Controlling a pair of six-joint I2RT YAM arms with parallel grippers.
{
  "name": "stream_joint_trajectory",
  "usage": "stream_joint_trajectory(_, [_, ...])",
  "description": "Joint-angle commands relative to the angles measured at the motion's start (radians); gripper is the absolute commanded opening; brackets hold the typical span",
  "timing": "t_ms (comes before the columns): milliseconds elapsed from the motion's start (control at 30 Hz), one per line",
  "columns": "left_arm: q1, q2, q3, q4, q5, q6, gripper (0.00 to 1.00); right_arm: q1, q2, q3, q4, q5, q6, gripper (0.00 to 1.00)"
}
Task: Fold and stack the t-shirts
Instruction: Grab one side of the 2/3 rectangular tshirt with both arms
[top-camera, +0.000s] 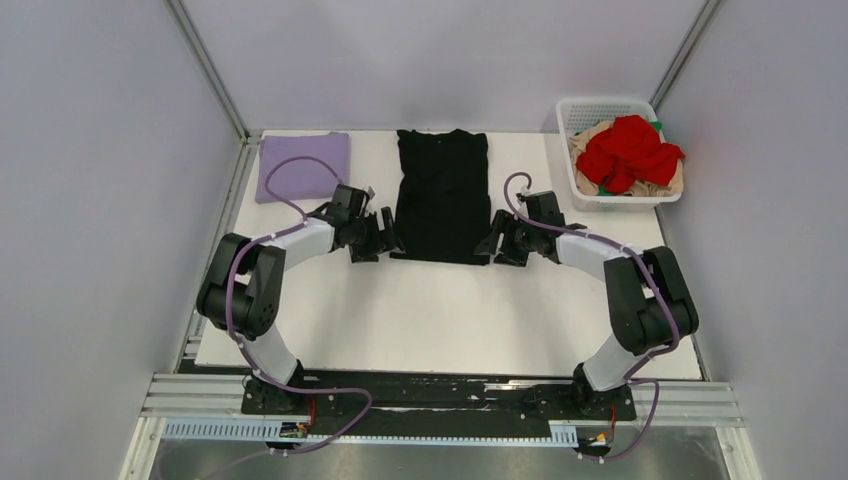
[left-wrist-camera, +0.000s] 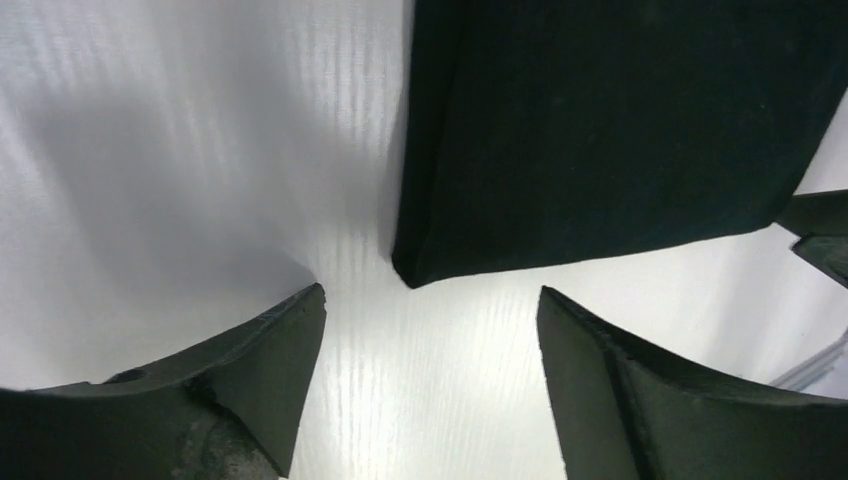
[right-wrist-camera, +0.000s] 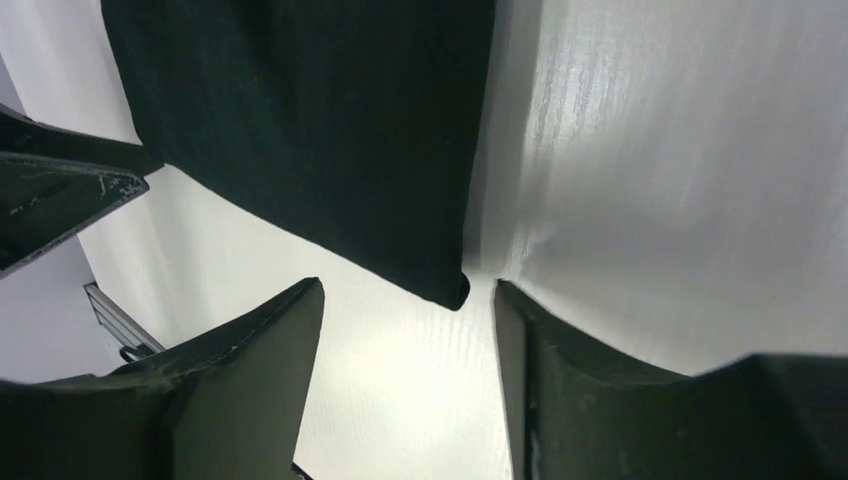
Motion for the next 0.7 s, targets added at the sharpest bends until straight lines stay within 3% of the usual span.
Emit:
stream_joint_trajectory(0, [-0.02,0.069,0.034,0.049,0.006,-0.027,0.82,0.008,0.053,0.013,0.065,0.023,0.066,0.56])
stream_joint_trajectory(167, [-0.036,0.147,0.056,0.058,0.014,-0.028,0.64,0.014,0.121,0.032,0.058,0.022,0.072,0.44])
stream_joint_trajectory(233, [-0.044,0.166,0.059,0.063,0.016,-0.029,0.52,0.02,0.134,0.03,0.058,0.02,0.071,0.4])
stream_joint_trajectory(300, [-0.048,0.18,0.065,0.064,0.019,-0.027,0.33,0.026,0.147,0.028,0.056,0.019,0.072,0.28])
stream_joint_trajectory(367, [-0.049,0.18,0.068,0.056,0.02,-0.029,0.03,0.029,0.151,0.022,0.053,0.009,0.071,0.12])
stream_joint_trajectory(433, [-0.05,0.163,0.061,0.038,0.019,-0.022,0.0,0.039,0.133,0.005,0.049,0.006,0.067,0.01])
stream_joint_trajectory(533, [-0.056,0.099,0.023,-0.008,0.012,-0.009,0.0,0.051,0.063,-0.052,0.023,-0.018,0.049,0.0])
stream_joint_trajectory(667, [-0.079,-0.112,-0.078,-0.08,0.011,-0.005,0.0,0.076,-0.099,-0.146,-0.086,-0.085,0.024,0.0])
